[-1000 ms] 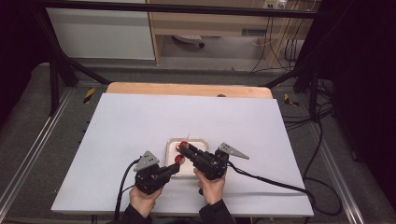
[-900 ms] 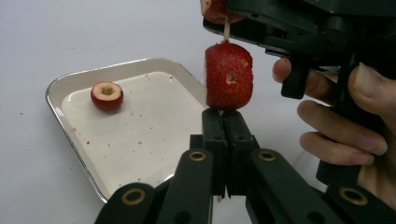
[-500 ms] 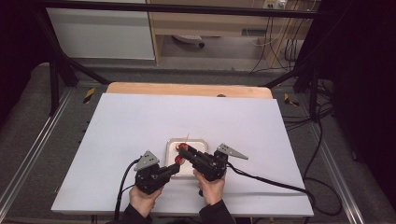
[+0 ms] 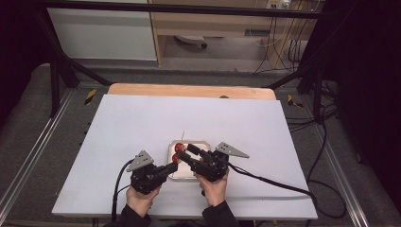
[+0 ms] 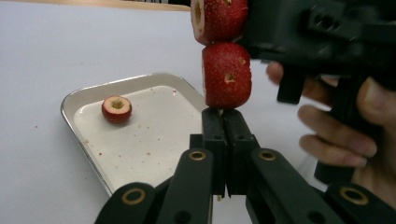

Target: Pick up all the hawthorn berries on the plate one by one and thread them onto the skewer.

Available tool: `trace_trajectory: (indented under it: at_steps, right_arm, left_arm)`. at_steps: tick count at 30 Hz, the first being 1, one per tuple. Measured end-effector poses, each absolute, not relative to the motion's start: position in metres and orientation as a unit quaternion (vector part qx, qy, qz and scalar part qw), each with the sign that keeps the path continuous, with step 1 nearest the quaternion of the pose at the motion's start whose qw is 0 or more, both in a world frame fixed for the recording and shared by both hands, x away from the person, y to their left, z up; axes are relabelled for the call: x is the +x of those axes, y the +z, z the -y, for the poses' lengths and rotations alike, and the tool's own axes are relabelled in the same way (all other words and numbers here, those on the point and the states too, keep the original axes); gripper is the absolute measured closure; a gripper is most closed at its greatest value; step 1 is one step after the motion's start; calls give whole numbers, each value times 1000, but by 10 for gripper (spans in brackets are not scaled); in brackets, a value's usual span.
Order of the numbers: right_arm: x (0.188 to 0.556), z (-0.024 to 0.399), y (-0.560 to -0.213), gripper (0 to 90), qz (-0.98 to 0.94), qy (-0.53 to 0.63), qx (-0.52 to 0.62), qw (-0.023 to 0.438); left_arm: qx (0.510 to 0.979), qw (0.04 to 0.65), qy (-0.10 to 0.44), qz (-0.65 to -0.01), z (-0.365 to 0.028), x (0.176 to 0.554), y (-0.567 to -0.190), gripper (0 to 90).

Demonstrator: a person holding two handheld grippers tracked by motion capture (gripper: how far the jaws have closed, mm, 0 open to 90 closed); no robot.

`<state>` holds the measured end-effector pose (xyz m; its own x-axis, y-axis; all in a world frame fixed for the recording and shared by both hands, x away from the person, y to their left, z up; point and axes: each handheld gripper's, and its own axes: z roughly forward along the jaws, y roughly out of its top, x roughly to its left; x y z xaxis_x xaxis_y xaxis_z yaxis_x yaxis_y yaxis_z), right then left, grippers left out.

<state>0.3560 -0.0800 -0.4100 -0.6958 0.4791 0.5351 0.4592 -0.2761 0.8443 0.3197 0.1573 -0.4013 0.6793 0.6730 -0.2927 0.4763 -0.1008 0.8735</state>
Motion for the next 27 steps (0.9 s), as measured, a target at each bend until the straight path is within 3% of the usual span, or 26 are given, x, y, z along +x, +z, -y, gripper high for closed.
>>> trace_trajectory:
  at_steps: [6, 12, 20, 27]
  right_arm:
    - [366, 96, -392, 211, -642, 664, 380, 45]
    - [385, 105, -389, 115, -720, 582, 374, 56]
    - [411, 89, -380, 97, -805, 467, 359, 76]
    - [441, 56, -377, 154, -864, 367, 335, 73]
  left_arm:
    - [749, 527, 103, -388, -171, 324, -406, 884]
    - [759, 507, 119, -389, -193, 327, -410, 881]
    - [765, 489, 140, -394, -215, 329, -414, 879]
    - [770, 479, 145, -395, -219, 331, -419, 879]
